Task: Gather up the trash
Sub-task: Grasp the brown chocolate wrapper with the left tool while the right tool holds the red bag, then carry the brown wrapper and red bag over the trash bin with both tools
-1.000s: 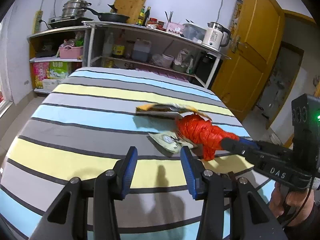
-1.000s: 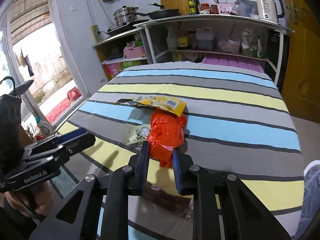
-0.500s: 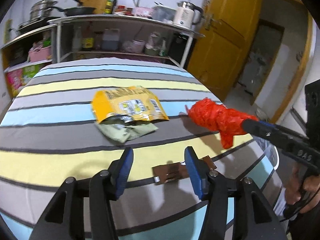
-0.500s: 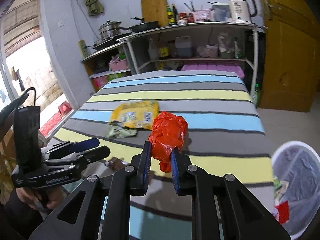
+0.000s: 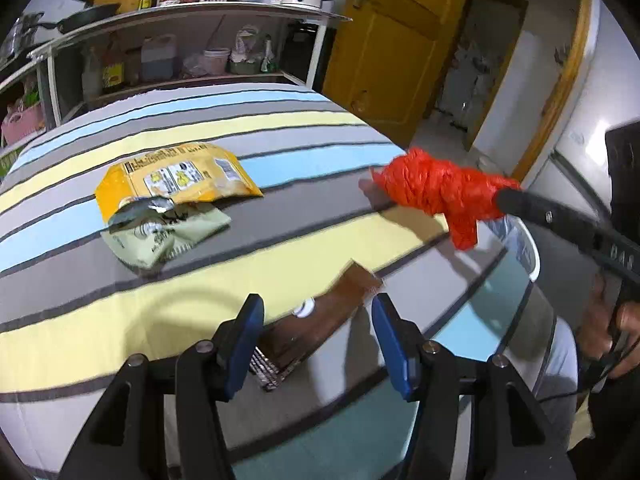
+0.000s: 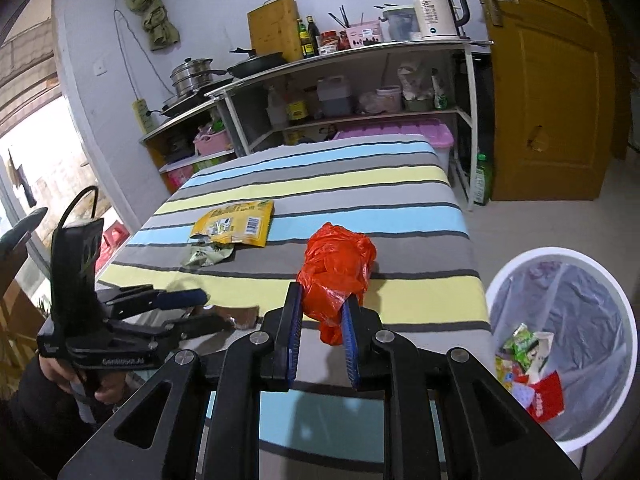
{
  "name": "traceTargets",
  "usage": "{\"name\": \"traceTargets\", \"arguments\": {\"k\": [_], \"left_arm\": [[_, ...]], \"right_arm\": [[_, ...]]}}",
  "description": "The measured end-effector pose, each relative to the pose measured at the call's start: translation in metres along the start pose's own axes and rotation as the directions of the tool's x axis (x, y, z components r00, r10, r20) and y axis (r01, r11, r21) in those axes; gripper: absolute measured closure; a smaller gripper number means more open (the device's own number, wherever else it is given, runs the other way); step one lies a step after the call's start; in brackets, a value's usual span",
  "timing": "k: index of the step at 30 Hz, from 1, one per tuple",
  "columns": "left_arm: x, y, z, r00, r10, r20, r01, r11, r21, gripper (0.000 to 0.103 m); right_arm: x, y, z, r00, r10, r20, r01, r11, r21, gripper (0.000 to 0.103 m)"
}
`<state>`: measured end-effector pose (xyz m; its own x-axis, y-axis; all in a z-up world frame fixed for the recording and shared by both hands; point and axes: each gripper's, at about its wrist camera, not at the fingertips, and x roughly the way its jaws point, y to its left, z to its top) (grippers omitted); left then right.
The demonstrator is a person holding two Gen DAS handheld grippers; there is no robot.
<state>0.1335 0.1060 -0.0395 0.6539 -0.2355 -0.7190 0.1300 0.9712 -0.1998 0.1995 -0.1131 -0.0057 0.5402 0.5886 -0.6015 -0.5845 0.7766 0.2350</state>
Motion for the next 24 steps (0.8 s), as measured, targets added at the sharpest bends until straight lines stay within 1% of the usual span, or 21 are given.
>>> {"name": "traceTargets", "arguments": {"k": [2,5,7,9,10,11,17,24], "left_arm": [[-0.003,-0.008,-0.004,1.000,0.017,0.001,-0.017,0.999,0.030,0.045],[-0.002,-0.018,-0.008,0.997,0.072,-0.008,-0.072,0.995,0.068,0.046],[-0.002,-0.025,-0.011,0.994,0.107,-0.010,-0.105,0.991,0.088,0.055],[-0.002,-0.028,-0.011,0.990,0.137,-0.010,-0.136,0.987,0.086,0.065],[-0.002,-0.030,-0.011,0.989,0.147,-0.010,-0.145,0.986,0.084,0.069],[-0.002,-0.030,-0.011,0.988,0.152,-0.009,-0.151,0.986,0.077,0.074],[-0.005,-0.034,-0.012,0.989,0.148,0.003,-0.148,0.988,0.033,0.079],[-0.013,-0.048,-0.009,0.990,0.131,0.057,-0.130,0.991,-0.007,0.080]], "right_arm": [[-0.004,-0.003,-0.003,1.000,0.001,0.002,-0.001,1.000,0.007,0.084],[-0.010,-0.006,-0.007,1.000,-0.001,0.006,0.001,1.000,0.012,0.084],[-0.014,-0.008,-0.009,1.000,-0.003,0.010,0.002,1.000,0.014,0.084],[-0.019,-0.008,-0.010,1.000,-0.004,0.013,0.003,1.000,0.016,0.084],[-0.021,-0.008,-0.010,1.000,-0.004,0.016,0.004,1.000,0.017,0.084],[-0.024,-0.009,-0.010,1.000,-0.004,0.019,0.004,1.000,0.017,0.084],[-0.039,-0.013,-0.014,0.999,-0.014,0.042,0.013,1.000,0.023,0.084],[-0.053,-0.021,-0.016,0.997,-0.031,0.065,0.029,0.999,0.036,0.084]]}}
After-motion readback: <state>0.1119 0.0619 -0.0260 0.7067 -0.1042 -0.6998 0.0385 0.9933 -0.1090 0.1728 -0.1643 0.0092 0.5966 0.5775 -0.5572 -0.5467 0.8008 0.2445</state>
